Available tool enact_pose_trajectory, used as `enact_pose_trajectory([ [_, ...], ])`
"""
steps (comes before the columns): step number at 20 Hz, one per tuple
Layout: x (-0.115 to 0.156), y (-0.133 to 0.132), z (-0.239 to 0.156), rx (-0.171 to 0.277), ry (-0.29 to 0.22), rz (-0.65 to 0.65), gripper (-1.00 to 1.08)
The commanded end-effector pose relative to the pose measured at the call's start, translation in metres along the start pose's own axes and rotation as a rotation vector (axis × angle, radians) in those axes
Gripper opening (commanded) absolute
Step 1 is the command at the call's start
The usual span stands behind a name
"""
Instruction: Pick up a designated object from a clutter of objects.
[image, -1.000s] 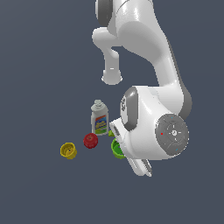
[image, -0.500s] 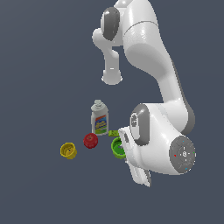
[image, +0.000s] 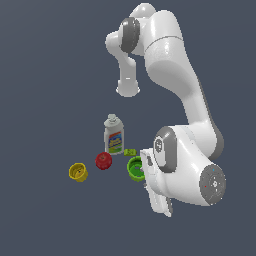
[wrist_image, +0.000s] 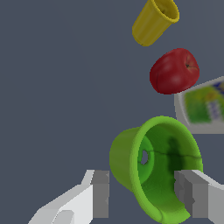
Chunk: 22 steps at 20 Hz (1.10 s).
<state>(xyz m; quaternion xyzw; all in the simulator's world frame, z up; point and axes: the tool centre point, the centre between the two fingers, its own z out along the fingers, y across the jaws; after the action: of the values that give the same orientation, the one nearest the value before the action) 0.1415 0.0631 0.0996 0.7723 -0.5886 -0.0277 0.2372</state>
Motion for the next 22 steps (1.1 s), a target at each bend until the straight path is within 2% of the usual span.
enact_pose_trajectory([
  [1,-0.001,-0.001,0.001,-0.001,0.003,0.009,0.28],
  [22,-0.001,-0.001,0.031,-0.002,0.003,0.01,0.28],
])
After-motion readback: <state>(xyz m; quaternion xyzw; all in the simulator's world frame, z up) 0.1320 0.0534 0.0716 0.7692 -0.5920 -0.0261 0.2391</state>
